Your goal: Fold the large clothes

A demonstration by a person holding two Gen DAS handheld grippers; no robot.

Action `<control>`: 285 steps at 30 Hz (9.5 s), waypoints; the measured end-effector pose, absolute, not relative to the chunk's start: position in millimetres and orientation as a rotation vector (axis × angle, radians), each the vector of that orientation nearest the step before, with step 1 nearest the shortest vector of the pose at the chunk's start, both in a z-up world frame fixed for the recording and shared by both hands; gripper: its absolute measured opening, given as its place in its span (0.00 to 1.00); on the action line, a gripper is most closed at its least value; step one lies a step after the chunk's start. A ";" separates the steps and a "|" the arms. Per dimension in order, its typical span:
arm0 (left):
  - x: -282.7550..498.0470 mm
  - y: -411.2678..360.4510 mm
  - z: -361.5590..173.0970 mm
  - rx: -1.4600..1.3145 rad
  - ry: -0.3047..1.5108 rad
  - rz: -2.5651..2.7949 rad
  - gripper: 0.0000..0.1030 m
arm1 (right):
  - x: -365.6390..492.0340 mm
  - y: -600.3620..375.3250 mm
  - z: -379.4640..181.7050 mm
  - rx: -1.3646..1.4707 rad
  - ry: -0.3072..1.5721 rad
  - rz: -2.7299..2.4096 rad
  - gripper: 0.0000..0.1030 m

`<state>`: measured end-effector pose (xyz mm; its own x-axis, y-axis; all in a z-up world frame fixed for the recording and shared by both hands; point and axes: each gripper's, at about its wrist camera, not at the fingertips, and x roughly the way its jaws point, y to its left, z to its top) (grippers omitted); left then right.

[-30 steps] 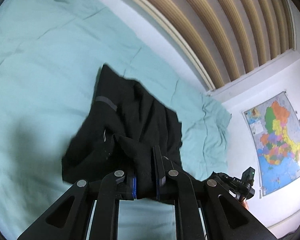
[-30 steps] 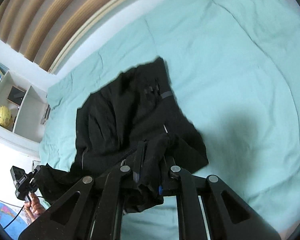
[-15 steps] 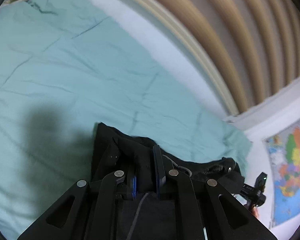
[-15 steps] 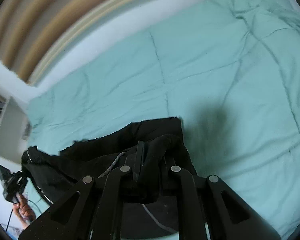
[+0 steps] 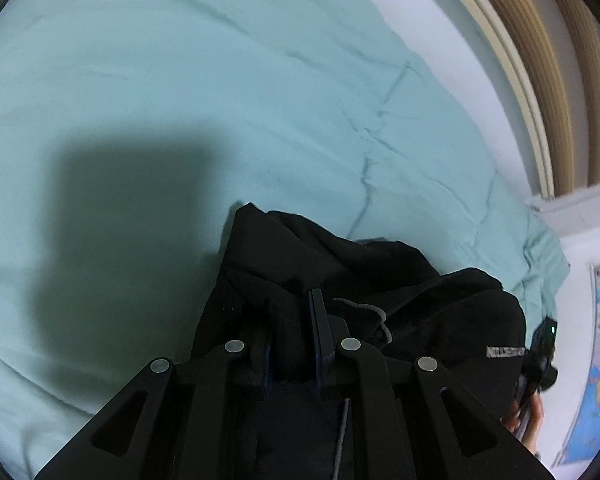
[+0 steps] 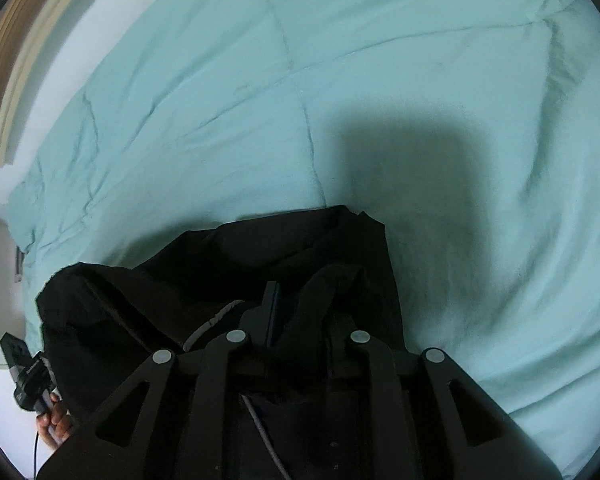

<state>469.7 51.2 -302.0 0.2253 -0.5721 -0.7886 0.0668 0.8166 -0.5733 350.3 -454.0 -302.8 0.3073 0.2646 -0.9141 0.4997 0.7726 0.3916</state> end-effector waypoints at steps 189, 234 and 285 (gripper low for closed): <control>443.1 73.2 -352.8 -0.672 1.365 -0.647 0.75 | 258.8 -511.3 -360.5 0.955 1.177 0.216 0.90; 159.5 196.9 -322.8 -0.861 1.308 -0.580 0.35 | -41.3 -423.5 -250.2 0.830 1.154 0.087 0.46; 70.1 89.4 -151.3 -0.003 1.063 -0.521 0.57 | -61.2 -283.0 -106.4 0.400 1.111 -0.174 0.76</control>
<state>70.1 89.4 -151.3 0.3772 -0.4084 -0.8312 0.4059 0.8796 -0.2480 -61.2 -283.0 -106.4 0.4396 0.0617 -0.8961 0.3321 0.9158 0.2260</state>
